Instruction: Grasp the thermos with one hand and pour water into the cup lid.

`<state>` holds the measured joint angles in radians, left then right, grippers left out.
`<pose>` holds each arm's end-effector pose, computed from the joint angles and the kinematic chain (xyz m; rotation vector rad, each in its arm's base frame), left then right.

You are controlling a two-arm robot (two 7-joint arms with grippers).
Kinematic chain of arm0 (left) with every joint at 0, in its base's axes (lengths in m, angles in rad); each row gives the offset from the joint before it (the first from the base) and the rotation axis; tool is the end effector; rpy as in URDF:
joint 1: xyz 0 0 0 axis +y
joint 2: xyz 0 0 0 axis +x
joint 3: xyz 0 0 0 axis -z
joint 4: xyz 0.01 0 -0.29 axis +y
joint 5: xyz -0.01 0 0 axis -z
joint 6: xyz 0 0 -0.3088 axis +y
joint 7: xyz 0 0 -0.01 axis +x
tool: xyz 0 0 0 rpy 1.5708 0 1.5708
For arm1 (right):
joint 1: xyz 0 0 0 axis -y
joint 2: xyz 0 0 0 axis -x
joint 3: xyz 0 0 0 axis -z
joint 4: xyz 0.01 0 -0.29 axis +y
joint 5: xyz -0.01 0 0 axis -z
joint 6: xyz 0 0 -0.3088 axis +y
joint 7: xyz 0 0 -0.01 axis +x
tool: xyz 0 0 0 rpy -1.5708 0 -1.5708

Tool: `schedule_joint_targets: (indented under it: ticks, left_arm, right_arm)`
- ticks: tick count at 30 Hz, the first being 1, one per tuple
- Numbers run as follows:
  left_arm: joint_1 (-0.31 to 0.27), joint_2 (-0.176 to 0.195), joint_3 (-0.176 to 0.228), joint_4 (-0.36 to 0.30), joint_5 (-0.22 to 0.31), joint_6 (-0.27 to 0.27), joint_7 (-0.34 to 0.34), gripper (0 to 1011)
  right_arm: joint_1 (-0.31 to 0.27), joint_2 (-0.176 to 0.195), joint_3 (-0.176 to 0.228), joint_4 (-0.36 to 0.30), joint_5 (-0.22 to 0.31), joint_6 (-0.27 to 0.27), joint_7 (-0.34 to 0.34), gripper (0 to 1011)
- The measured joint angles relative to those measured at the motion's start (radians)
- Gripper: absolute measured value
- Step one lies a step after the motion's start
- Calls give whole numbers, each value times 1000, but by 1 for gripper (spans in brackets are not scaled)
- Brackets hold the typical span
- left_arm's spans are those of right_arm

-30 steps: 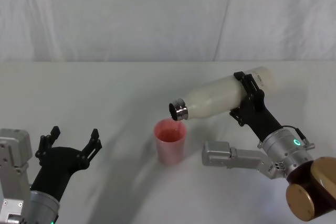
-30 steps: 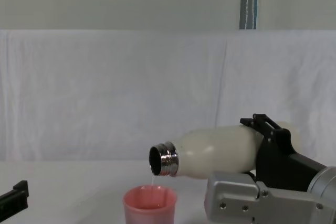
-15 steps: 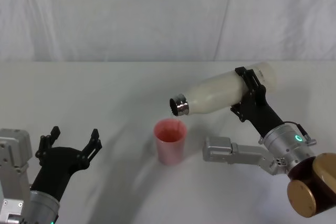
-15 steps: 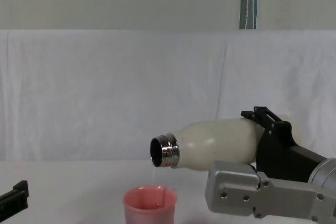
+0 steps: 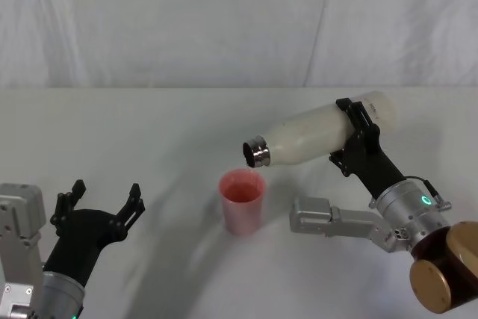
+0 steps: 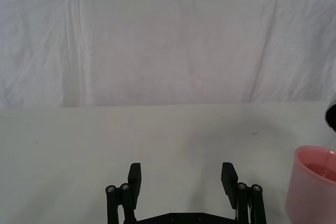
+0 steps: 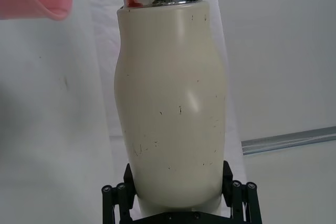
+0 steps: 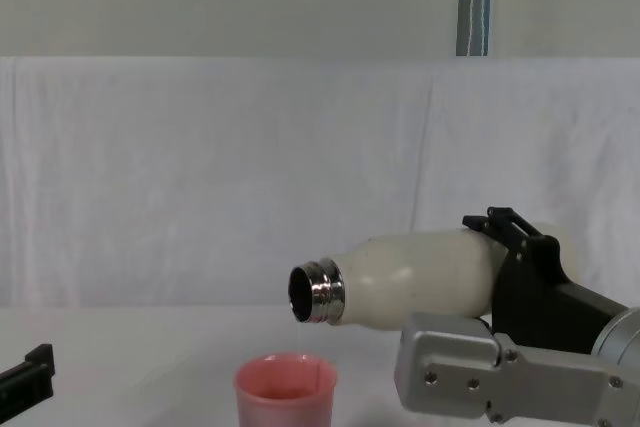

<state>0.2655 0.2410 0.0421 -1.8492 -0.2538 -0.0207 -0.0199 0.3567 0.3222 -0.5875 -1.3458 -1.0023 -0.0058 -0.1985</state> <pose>0.2530 0.0376 -0.2852 -0.0379 0.0141 1.4460 0.3908 0.0501 -0.2894 -0.7328 -1.3559 -0.9993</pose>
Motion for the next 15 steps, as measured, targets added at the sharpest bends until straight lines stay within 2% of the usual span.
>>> schedule_joint_targets:
  ticks: [15]
  left_arm:
    - [0,0,0,0,0,0,0,1001]
  right_arm:
    - [-11,6,3,-8,-4,4,-3,955]
